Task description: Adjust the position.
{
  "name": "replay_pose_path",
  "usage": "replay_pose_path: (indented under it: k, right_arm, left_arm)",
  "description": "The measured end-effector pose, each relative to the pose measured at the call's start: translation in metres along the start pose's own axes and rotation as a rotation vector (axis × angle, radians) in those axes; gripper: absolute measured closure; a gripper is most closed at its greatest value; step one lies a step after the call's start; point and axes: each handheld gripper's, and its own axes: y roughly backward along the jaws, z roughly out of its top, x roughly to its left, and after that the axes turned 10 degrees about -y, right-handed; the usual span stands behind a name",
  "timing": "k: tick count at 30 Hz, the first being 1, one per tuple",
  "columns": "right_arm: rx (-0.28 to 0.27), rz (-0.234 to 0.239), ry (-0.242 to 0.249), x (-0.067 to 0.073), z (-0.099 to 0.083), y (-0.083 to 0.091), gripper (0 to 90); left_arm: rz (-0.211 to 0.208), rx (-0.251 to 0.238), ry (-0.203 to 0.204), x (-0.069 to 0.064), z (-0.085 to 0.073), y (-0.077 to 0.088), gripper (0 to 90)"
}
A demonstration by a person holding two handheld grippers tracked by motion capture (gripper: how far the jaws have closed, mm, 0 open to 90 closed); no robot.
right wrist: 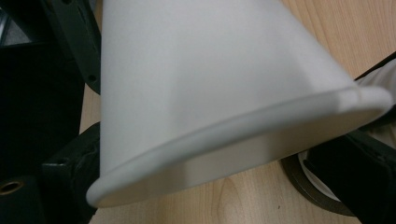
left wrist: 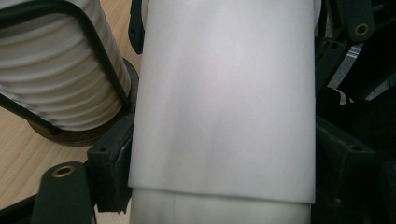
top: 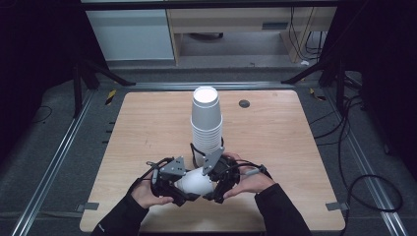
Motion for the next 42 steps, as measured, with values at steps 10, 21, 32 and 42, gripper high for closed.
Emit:
replay_pose_path:
  k: [10,21,32,42]
  right_arm:
    - [-0.132,-0.021,-0.074,-0.005,-0.01,0.029,3.1]
    - [-0.224,0.008,-0.128,-0.006,-0.029,0.035,3.2]
    - [-0.284,0.051,-0.144,-0.007,-0.031,0.034,3.7]
    - [-0.28,0.111,-0.145,-0.006,-0.028,0.025,4.2]
  left_arm:
    - [0.03,-0.069,0.022,0.005,-0.008,0.012,19.7]
    - [0.028,-0.242,0.038,0.005,-0.015,0.009,19.7]
    - [-0.004,-0.263,0.02,-0.001,-0.012,-0.004,19.7]
    - [-0.022,-0.269,-0.003,-0.005,-0.009,-0.008,19.8]
